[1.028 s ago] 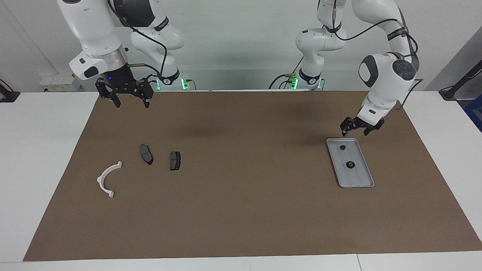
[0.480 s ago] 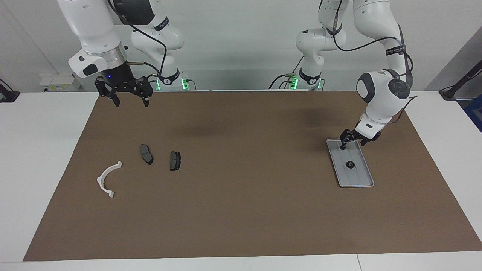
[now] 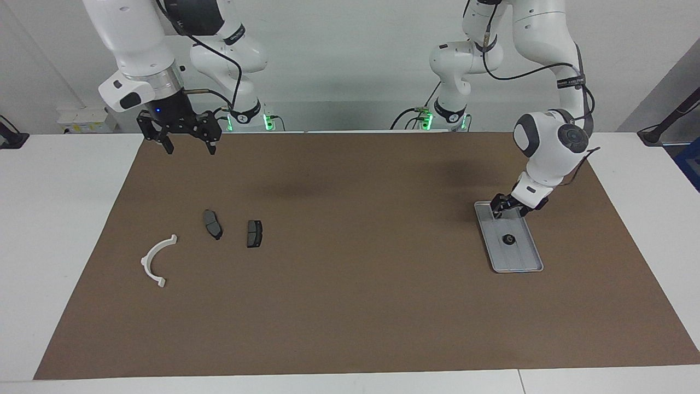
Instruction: Place bearing gear from tray to pile
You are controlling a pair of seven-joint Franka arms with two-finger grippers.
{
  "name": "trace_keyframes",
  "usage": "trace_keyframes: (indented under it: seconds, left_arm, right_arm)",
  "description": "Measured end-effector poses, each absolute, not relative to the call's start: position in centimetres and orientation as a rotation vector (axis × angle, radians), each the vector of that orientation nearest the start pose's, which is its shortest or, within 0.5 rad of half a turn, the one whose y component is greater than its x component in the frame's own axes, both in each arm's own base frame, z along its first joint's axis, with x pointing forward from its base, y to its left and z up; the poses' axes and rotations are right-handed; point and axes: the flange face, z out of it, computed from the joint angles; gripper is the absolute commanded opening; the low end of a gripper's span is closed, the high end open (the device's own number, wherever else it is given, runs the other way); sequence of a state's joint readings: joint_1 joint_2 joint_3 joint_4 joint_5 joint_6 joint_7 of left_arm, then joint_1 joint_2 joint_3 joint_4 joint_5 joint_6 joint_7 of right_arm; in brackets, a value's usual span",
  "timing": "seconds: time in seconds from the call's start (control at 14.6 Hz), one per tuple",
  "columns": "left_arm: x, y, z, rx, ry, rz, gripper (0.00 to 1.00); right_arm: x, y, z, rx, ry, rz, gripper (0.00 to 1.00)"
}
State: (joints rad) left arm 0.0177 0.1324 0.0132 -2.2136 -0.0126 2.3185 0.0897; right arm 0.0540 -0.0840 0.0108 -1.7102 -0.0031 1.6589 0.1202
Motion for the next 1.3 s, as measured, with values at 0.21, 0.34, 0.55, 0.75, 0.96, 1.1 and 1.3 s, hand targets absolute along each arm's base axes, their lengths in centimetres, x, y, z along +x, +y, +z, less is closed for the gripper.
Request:
trace_keyframes:
  seconds: [0.21, 0.34, 0.55, 0.75, 0.96, 1.1, 1.3]
  left_arm:
    - [53.6, 1.5, 30.9, -3.15, 0.08, 0.06, 0.82]
    - [53.3, 1.4, 30.5, -3.15, 0.068, 0.073, 0.81]
    - [52.9, 0.7, 30.0, -3.15, 0.059, 0.088, 0.81]
    - [52.7, -0.5, 29.8, -3.149, 0.046, 0.097, 0.75]
    - [52.4, -1.1, 29.5, -3.147, 0.033, 0.109, 0.73]
    - [52.4, -1.1, 29.5, -3.147, 0.03, 0.109, 0.73]
    - [52.4, -1.1, 29.5, -3.147, 0.028, 0.109, 0.4]
  right_arm:
    - [53.4, 3.4, 61.2, -3.141, 0.089, -0.051, 1.0]
    - [53.4, 3.3, 61.2, -3.141, 0.091, -0.05, 1.0]
    - [53.4, 3.3, 61.2, -3.141, 0.092, -0.05, 1.0]
    - [53.4, 3.3, 61.2, -3.141, 0.092, -0.05, 1.0]
    - [53.4, 3.3, 61.2, -3.141, 0.092, -0.05, 1.0]
    - [53.4, 3.3, 61.2, -3.141, 0.092, -0.05, 1.0]
    - [53.4, 3.3, 61.2, -3.141, 0.092, -0.05, 1.0]
